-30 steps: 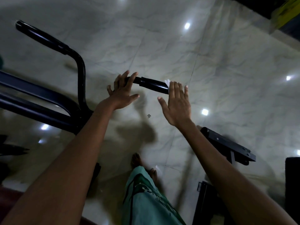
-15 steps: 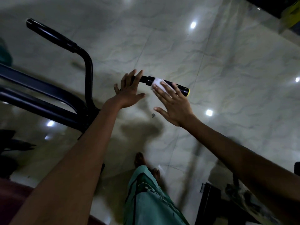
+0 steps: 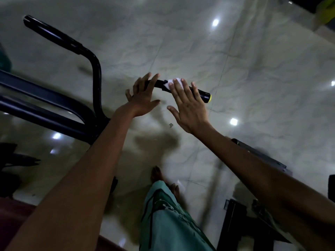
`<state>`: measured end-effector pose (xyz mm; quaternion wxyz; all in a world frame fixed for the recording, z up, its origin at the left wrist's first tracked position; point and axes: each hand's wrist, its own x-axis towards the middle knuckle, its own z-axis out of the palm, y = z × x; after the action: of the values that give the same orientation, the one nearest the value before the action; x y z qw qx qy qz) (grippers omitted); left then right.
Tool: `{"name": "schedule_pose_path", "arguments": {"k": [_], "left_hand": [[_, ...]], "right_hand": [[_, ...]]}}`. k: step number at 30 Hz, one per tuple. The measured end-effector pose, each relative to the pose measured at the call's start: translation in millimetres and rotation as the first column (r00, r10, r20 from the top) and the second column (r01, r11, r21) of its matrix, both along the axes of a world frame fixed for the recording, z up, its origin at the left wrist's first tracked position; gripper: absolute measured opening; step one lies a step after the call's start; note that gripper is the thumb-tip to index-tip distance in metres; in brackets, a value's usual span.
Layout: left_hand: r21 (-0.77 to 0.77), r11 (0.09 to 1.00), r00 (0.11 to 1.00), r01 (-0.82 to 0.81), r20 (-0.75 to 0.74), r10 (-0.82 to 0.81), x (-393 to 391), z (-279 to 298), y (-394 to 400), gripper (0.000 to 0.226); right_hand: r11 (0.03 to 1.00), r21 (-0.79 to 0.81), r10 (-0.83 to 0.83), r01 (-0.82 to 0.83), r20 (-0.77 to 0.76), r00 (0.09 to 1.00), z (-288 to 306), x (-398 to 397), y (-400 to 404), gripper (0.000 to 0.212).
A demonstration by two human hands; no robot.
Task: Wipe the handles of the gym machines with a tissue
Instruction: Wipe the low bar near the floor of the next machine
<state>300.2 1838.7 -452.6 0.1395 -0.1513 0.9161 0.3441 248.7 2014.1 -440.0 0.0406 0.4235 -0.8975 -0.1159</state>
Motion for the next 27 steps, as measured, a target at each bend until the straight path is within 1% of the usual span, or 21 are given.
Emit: {"name": "schedule_pose_path", "arguments": {"k": [3, 6, 8, 11, 14, 17, 19, 20, 22, 24, 27], "left_hand": [[-0.008, 1.000, 1.000, 0.000, -0.002, 0.000, 0, -1, 0, 0.080], [-0.012, 1.000, 1.000, -0.015, -0.012, 0.015, 0, -2, 2, 0.081], [-0.033, 0.999, 1.000, -0.023, -0.009, 0.023, 0, -2, 3, 0.082], [-0.068, 0.997, 1.000, -0.025, 0.005, 0.026, 1, 1, 6, 0.083], [-0.096, 0.995, 0.999, -0.040, -0.012, 0.039, 3, 5, 11, 0.082], [-0.141, 0.989, 0.999, -0.038, -0.005, 0.037, 4, 8, 12, 0.083], [-0.155, 0.988, 0.999, -0.014, 0.036, 0.020, 2, 10, 13, 0.083], [-0.166, 0.986, 0.998, 0.000, 0.058, 0.010, 2, 12, 13, 0.084], [-0.175, 0.984, 0.994, 0.022, 0.110, -0.003, 1, 16, 14, 0.085], [-0.174, 0.984, 0.986, 0.045, 0.168, -0.016, 0, 23, 15, 0.087], [-0.168, 0.983, 0.969, 0.068, 0.248, -0.024, -2, 34, 18, 0.089]], "right_hand": [[0.996, -0.025, -0.084, 0.085, 0.053, 0.995, 10, -5, -4, 0.058], [0.972, -0.174, -0.141, 0.161, 0.124, 0.982, 17, -12, 4, 0.048], [0.955, -0.217, -0.162, 0.203, 0.192, 0.968, 20, -16, 12, 0.044], [0.952, -0.202, -0.173, 0.230, 0.264, 0.949, 25, -23, 25, 0.042], [0.945, -0.171, -0.216, 0.277, 0.310, 0.926, 28, -31, 42, 0.042], [0.897, -0.238, -0.247, 0.373, 0.431, 0.868, 31, -32, 54, 0.042], [0.822, -0.334, -0.245, 0.462, 0.525, 0.815, 33, -31, 55, 0.040], [0.762, -0.376, -0.255, 0.528, 0.575, 0.777, 34, -30, 54, 0.038], [0.594, -0.433, -0.289, 0.678, 0.672, 0.682, 35, -25, 49, 0.030], [0.421, -0.442, -0.334, 0.792, 0.736, 0.589, 32, -20, 44, 0.025], [0.226, -0.373, -0.365, 0.900, 0.824, 0.433, 29, -19, 37, 0.022]]}}
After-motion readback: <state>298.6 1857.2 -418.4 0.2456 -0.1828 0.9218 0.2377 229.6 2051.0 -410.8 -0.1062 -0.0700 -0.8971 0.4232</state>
